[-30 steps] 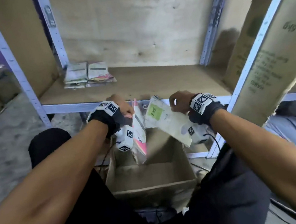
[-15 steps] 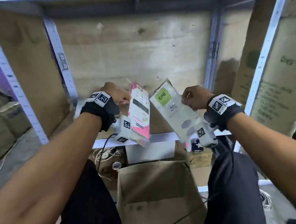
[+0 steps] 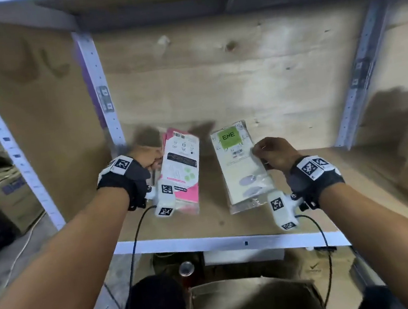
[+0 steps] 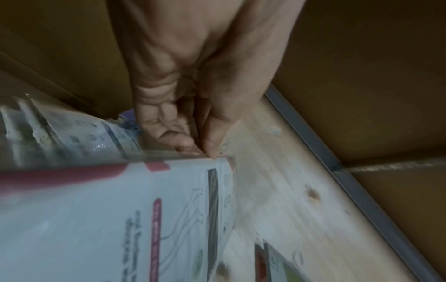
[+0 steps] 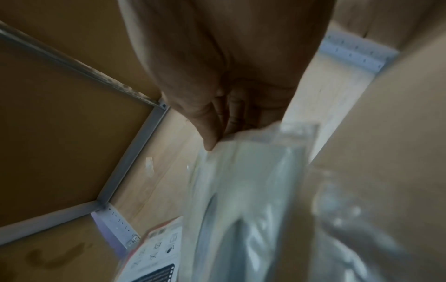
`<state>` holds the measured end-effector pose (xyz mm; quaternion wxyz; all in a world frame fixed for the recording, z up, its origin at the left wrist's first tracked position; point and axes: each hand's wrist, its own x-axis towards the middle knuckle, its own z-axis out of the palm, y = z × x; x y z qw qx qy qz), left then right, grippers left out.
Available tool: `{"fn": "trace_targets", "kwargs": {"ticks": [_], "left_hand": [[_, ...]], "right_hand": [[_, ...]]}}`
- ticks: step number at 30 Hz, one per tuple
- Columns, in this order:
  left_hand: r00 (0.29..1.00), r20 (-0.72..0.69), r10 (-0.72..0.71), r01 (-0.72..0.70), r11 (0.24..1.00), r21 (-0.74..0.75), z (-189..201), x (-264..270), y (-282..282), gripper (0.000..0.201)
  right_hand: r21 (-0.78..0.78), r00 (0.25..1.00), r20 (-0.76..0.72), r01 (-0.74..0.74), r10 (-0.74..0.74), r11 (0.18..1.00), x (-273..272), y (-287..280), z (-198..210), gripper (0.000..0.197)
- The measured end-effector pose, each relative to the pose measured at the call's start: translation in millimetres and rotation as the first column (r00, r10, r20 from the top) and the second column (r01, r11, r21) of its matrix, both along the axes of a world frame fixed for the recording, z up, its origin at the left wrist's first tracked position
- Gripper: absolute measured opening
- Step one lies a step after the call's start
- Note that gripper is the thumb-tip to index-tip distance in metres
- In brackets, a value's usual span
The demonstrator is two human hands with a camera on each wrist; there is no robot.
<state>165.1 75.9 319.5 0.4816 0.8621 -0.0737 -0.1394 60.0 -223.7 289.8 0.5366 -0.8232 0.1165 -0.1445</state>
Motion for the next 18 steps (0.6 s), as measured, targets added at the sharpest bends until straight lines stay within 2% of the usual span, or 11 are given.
{"fn": "trace_targets", "kwargs": {"ticks": [3,7,9,13,15,18], "left_hand": [[0.999,-0.021,0.029,-0.031,0.997,-0.077,-11.9,44.8,23.7,0.034],[0.976,-0.026,0.217,-0.218,0.965,-0.146,-24.4,98.6,54.1,0.039],[0.97,-0.07,0.233,-0.242,0.955,-0.17,-35.8,126.5,67.7,0.041],[0.942,-0.158,0.295,-0.319,0.934,-0.162,-64.7,168.5,92.4,0.027],[0.939,-0.203,0.278,-0.312,0.937,-0.158,-76.2,182.5,100.2,0.031],[0.92,-0.213,0.329,-0.355,0.93,-0.098,-92.5,201.2,110.1,0.036]], "right_hand": [[0.129,0.999,-0.007,-0.036,0.037,0.991,40.5,16.0,-4.4,0.014],[0.228,0.999,0.001,-0.047,0.048,0.973,90.7,39.6,-12.6,0.009],[0.262,0.997,-0.012,-0.068,0.074,0.963,114.2,51.9,-18.8,0.01],[0.403,0.987,-0.067,-0.105,0.143,0.909,154.1,78.7,-35.4,0.012],[0.471,0.979,-0.079,-0.128,0.186,0.873,171.6,93.5,-41.3,0.01],[0.55,0.966,-0.108,-0.14,0.236,0.824,196.8,114.6,-52.6,0.009]]}}
